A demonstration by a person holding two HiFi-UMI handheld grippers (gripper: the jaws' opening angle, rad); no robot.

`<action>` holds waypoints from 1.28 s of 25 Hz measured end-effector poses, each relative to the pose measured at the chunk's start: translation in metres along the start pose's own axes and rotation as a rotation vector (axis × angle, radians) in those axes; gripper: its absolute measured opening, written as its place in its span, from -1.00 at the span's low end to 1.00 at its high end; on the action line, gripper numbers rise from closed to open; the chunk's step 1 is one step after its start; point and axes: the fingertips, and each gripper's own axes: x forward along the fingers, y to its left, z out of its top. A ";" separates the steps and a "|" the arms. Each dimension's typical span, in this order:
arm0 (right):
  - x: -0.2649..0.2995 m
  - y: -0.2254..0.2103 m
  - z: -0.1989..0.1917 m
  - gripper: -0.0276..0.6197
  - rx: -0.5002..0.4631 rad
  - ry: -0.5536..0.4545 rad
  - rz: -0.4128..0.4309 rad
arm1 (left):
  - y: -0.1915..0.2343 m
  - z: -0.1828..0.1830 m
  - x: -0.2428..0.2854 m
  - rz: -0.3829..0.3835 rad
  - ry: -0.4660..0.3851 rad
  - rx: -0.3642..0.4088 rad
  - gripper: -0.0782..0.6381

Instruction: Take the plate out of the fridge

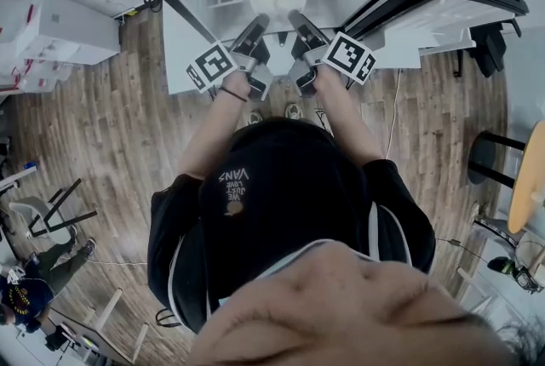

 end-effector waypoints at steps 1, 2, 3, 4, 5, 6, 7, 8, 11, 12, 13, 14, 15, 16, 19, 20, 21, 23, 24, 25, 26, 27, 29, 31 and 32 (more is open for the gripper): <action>-0.001 0.001 -0.001 -0.74 -0.003 -0.002 0.000 | -0.001 0.000 -0.001 -0.002 0.001 0.000 -0.64; -0.001 0.002 -0.002 -0.74 -0.007 -0.004 0.000 | -0.001 0.000 -0.003 -0.004 0.002 -0.001 -0.65; -0.002 0.003 -0.003 -0.74 -0.011 -0.006 -0.002 | -0.001 0.000 -0.004 -0.005 0.004 -0.002 -0.65; -0.003 0.004 -0.004 -0.74 -0.015 -0.008 -0.003 | -0.001 -0.001 -0.006 -0.006 0.006 -0.002 -0.65; -0.003 0.005 -0.005 -0.74 -0.017 -0.010 -0.004 | -0.002 -0.001 -0.007 -0.008 0.009 -0.002 -0.65; -0.004 0.006 -0.006 -0.74 -0.018 -0.013 -0.005 | -0.002 -0.001 -0.008 -0.011 0.011 -0.001 -0.65; -0.004 0.007 -0.007 -0.74 -0.018 -0.016 -0.006 | -0.003 0.000 -0.009 -0.013 0.014 0.000 -0.65; -0.004 0.008 -0.008 -0.74 -0.017 -0.019 -0.007 | -0.003 0.000 -0.010 -0.015 0.017 0.000 -0.65; -0.005 0.011 -0.013 -0.74 -0.017 -0.026 -0.012 | -0.003 0.001 -0.015 -0.018 0.026 0.000 -0.65; -0.005 0.011 -0.015 -0.74 -0.018 -0.029 -0.013 | -0.003 0.001 -0.018 -0.018 0.030 -0.001 -0.65; -0.005 0.012 -0.017 -0.74 -0.017 -0.032 -0.015 | -0.003 0.002 -0.019 -0.019 0.034 0.000 -0.65; -0.005 0.013 -0.019 -0.74 -0.014 -0.036 -0.017 | -0.002 0.002 -0.021 -0.019 0.039 0.000 -0.65; -0.006 0.013 -0.021 -0.74 -0.010 -0.040 -0.018 | -0.002 0.002 -0.023 -0.019 0.044 0.001 -0.65; -0.006 0.014 -0.024 -0.74 -0.006 -0.045 -0.020 | -0.002 0.002 -0.025 -0.019 0.051 0.003 -0.65; -0.009 0.016 -0.032 -0.74 0.003 -0.061 -0.023 | -0.002 0.001 -0.033 -0.024 0.076 0.017 -0.65; -0.010 0.016 -0.034 -0.74 0.004 -0.066 -0.023 | -0.002 0.001 -0.035 -0.028 0.083 0.020 -0.65; -0.010 0.017 -0.036 -0.74 0.005 -0.072 -0.022 | -0.002 0.001 -0.037 -0.033 0.088 0.022 -0.65; -0.012 0.019 -0.040 -0.74 0.006 -0.083 -0.023 | -0.003 0.001 -0.042 -0.041 0.096 0.026 -0.65; -0.014 0.020 -0.043 -0.74 0.006 -0.088 -0.025 | -0.004 0.000 -0.044 -0.045 0.100 0.027 -0.65; -0.015 0.021 -0.045 -0.74 0.005 -0.091 -0.027 | -0.003 -0.001 -0.046 -0.047 0.105 0.026 -0.65; -0.016 0.021 -0.047 -0.74 0.005 -0.094 -0.030 | -0.003 -0.002 -0.048 -0.049 0.110 0.024 -0.65; -0.017 0.020 -0.048 -0.74 0.006 -0.096 -0.034 | -0.002 -0.002 -0.048 -0.050 0.114 0.022 -0.65; -0.017 0.019 -0.050 -0.74 0.009 -0.101 -0.039 | 0.000 -0.003 -0.049 -0.052 0.120 0.020 -0.65; -0.018 0.019 -0.051 -0.74 0.012 -0.104 -0.043 | 0.000 -0.004 -0.050 -0.054 0.123 0.018 -0.65; -0.019 0.019 -0.052 -0.74 0.012 -0.105 -0.044 | 0.000 -0.005 -0.051 -0.056 0.125 0.016 -0.65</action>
